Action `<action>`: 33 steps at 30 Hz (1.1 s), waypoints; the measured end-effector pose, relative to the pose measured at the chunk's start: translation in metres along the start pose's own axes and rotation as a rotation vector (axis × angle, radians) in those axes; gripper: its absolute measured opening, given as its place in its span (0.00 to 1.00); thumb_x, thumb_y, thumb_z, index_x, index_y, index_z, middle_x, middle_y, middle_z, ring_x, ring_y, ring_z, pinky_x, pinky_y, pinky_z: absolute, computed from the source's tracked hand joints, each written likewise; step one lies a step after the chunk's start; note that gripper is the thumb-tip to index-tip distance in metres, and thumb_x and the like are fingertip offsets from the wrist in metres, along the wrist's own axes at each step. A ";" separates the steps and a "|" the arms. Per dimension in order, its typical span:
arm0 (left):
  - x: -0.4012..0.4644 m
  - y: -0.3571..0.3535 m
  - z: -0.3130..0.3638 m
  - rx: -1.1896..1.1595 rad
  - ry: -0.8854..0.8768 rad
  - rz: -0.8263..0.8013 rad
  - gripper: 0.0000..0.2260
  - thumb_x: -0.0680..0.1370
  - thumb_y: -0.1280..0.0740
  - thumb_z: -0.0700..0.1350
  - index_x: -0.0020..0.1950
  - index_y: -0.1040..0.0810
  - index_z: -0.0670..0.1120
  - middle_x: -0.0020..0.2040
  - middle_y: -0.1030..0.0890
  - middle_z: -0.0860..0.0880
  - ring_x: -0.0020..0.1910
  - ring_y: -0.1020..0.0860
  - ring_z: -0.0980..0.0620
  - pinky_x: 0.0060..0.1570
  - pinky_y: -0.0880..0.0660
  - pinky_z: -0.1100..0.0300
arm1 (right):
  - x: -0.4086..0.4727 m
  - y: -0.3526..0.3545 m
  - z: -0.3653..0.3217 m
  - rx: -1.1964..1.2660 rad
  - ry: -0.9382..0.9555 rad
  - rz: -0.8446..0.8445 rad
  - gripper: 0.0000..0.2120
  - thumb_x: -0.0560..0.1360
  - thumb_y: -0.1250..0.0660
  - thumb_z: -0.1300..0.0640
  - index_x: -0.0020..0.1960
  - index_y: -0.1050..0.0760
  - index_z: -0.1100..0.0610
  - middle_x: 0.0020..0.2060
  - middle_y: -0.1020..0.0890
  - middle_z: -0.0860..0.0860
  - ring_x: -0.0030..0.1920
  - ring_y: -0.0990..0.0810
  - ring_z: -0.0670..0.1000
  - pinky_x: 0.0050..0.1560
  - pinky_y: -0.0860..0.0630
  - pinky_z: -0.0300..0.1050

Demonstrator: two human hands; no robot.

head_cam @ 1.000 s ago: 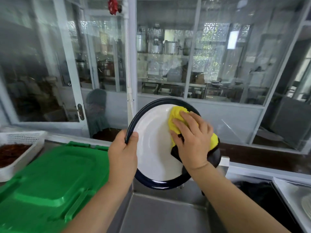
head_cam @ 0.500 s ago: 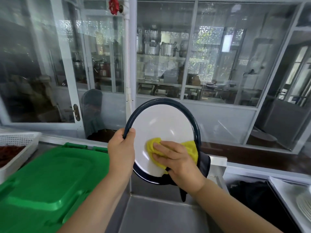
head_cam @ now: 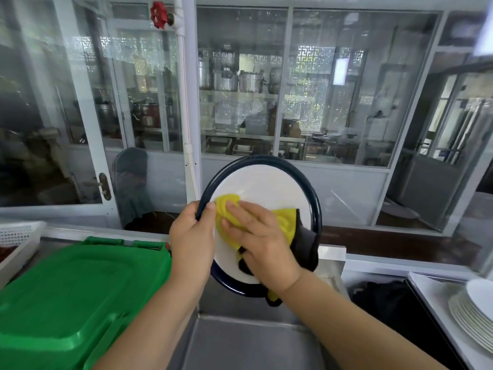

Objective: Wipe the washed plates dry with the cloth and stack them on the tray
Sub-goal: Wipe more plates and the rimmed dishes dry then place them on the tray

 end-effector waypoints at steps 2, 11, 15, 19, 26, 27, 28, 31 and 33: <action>0.000 -0.001 0.001 -0.020 -0.001 -0.005 0.09 0.79 0.36 0.47 0.40 0.21 0.51 0.35 0.19 0.54 0.34 0.24 0.60 0.39 0.27 0.60 | -0.007 0.001 -0.008 0.011 0.048 -0.030 0.19 0.70 0.43 0.69 0.55 0.18 0.63 0.59 0.21 0.59 0.62 0.26 0.61 0.57 0.24 0.59; -0.016 -0.007 -0.001 -0.023 -0.025 -0.024 0.10 0.79 0.37 0.50 0.40 0.21 0.59 0.33 0.20 0.58 0.30 0.26 0.64 0.30 0.31 0.74 | 0.028 0.039 0.035 -0.099 -0.127 0.205 0.19 0.68 0.39 0.74 0.54 0.18 0.65 0.60 0.22 0.61 0.59 0.28 0.60 0.63 0.30 0.50; -0.017 0.003 -0.001 -0.062 -0.003 0.008 0.11 0.79 0.37 0.49 0.39 0.20 0.60 0.35 0.18 0.56 0.31 0.23 0.64 0.29 0.28 0.73 | 0.001 0.057 0.071 -0.255 -0.383 0.281 0.27 0.59 0.32 0.80 0.56 0.19 0.64 0.60 0.22 0.62 0.54 0.25 0.69 0.58 0.30 0.55; -0.021 0.000 -0.003 -0.071 -0.001 -0.005 0.10 0.80 0.37 0.50 0.41 0.20 0.59 0.36 0.18 0.55 0.33 0.22 0.62 0.31 0.26 0.70 | -0.004 0.054 0.067 -0.239 -0.464 0.324 0.28 0.61 0.32 0.79 0.60 0.21 0.65 0.62 0.24 0.62 0.59 0.29 0.65 0.59 0.29 0.60; -0.022 -0.008 0.002 -0.121 0.001 -0.005 0.08 0.79 0.36 0.51 0.42 0.19 0.54 0.36 0.18 0.53 0.36 0.23 0.59 0.37 0.26 0.66 | 0.016 0.021 0.005 -0.027 -0.191 0.094 0.24 0.68 0.37 0.69 0.64 0.23 0.61 0.67 0.27 0.57 0.66 0.31 0.61 0.64 0.31 0.58; -0.022 -0.009 0.001 -0.158 0.022 -0.004 0.08 0.79 0.36 0.49 0.43 0.19 0.53 0.38 0.17 0.53 0.39 0.21 0.58 0.40 0.25 0.65 | 0.011 0.017 -0.002 -0.010 -0.165 0.071 0.25 0.67 0.38 0.69 0.63 0.23 0.61 0.67 0.27 0.56 0.66 0.31 0.61 0.63 0.30 0.58; -0.021 -0.009 0.000 -0.194 0.048 -0.002 0.08 0.79 0.35 0.48 0.43 0.18 0.51 0.40 0.16 0.51 0.41 0.20 0.56 0.42 0.24 0.63 | 0.006 0.014 -0.007 0.009 -0.153 0.050 0.26 0.66 0.37 0.71 0.63 0.22 0.61 0.66 0.26 0.56 0.65 0.30 0.60 0.61 0.29 0.59; -0.020 -0.005 -0.003 -0.263 0.107 0.018 0.09 0.79 0.35 0.47 0.41 0.18 0.49 0.40 0.17 0.47 0.41 0.21 0.52 0.44 0.24 0.58 | -0.012 0.005 -0.015 0.052 -0.110 -0.041 0.25 0.66 0.38 0.72 0.62 0.22 0.60 0.66 0.26 0.55 0.65 0.30 0.58 0.59 0.27 0.58; -0.018 0.000 -0.005 -0.244 0.110 0.044 0.10 0.79 0.34 0.47 0.39 0.19 0.48 0.38 0.21 0.46 0.39 0.24 0.50 0.44 0.26 0.54 | -0.030 0.000 -0.020 0.061 -0.036 -0.141 0.24 0.67 0.42 0.68 0.61 0.21 0.60 0.66 0.26 0.55 0.65 0.31 0.57 0.58 0.26 0.58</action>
Point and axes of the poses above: each hand's wrist, its own x-axis towards the middle knuckle, its own y-axis out of the back of the hand, z = x × y, the point moved 9 cm from there along x, towards the middle knuckle
